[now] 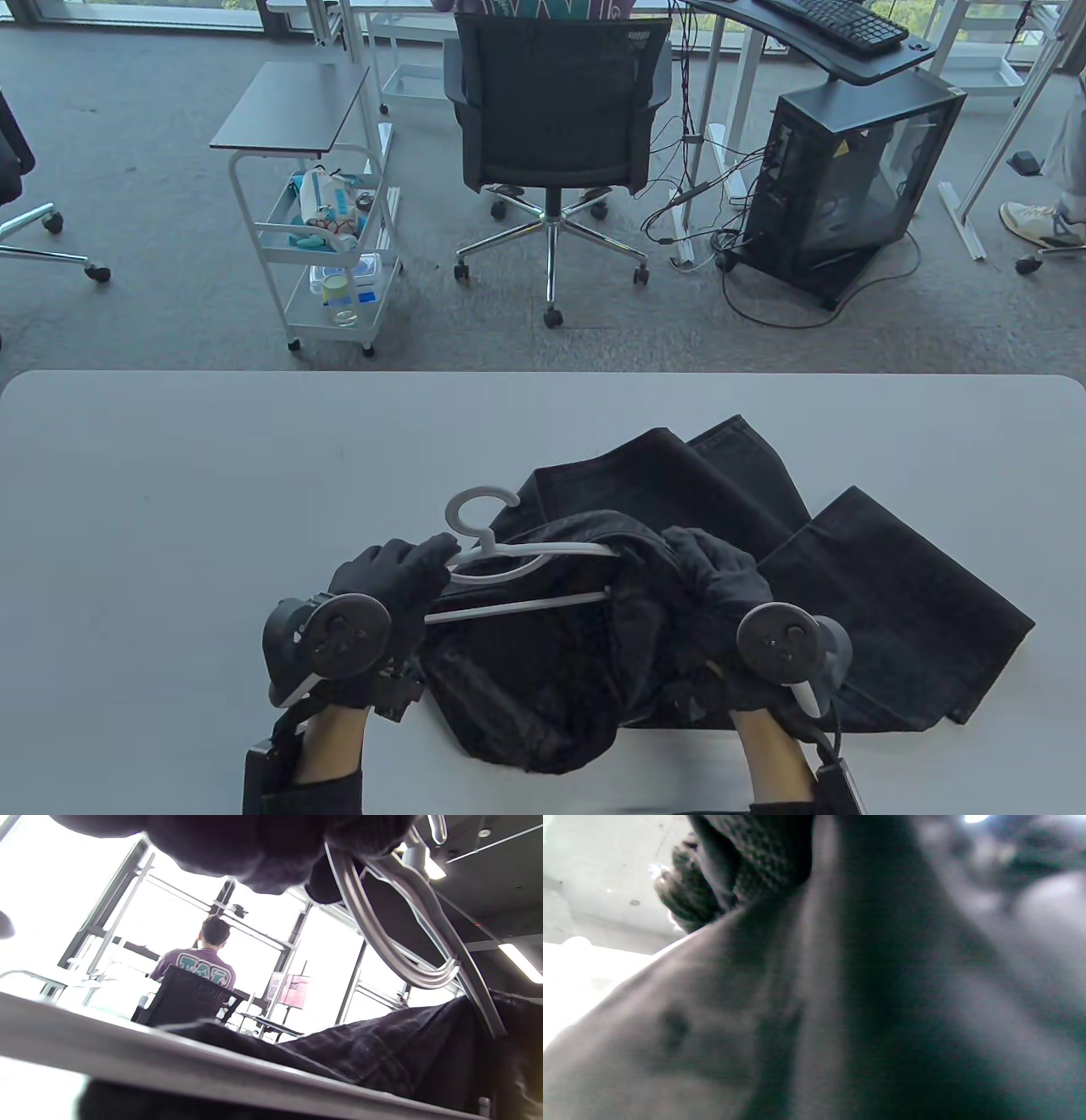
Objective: Remove trousers from gray hanger
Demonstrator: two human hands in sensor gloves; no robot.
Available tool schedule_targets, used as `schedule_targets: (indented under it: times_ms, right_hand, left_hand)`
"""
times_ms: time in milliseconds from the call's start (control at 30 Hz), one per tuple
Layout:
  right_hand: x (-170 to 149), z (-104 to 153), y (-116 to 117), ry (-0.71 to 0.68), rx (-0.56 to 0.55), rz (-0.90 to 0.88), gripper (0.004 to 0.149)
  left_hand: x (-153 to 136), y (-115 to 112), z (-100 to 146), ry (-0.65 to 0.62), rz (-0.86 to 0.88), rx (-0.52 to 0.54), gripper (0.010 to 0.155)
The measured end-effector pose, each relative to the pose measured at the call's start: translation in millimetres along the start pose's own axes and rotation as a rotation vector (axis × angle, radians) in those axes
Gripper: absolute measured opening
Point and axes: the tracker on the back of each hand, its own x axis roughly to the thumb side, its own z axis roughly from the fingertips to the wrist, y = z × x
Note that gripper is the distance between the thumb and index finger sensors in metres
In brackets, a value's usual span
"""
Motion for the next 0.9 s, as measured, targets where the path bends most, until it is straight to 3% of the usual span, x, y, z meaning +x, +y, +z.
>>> schedule_targets:
  times_ms: [267, 333, 433, 633, 767, 900]
  right_hand:
    - [-15, -3, 5, 0.085, 0.020, 0.057, 0.054]
    - [-20, -3, 7, 0.128, 0.070, 0.066, 0.055]
    - [-27, -4, 8, 0.182, 0.233, -0.023, 0.065]
    - [-28, -2, -9, 0.166, 0.142, -0.099, 0.071]
    - [-32, 0, -16, 0.182, 0.122, -0.101, 0.071]
    - [-36, 1, -16, 0.199, 0.137, -0.101, 0.070]
  left_hand:
    - [-44, 23, 16, 0.162, 0.114, 0.010, 0.051]
    - [-57, 28, 20, 0.210, 0.173, -0.002, 0.050]
    - [-76, 29, 28, 0.297, 0.347, 0.030, 0.051]
    - [-100, 10, 42, 0.611, 0.633, 0.111, 0.052]
    - [-114, -7, 43, 0.689, 0.787, 0.000, 0.054]
    - [-122, -25, 47, 0.912, 0.799, -0.019, 0.056]
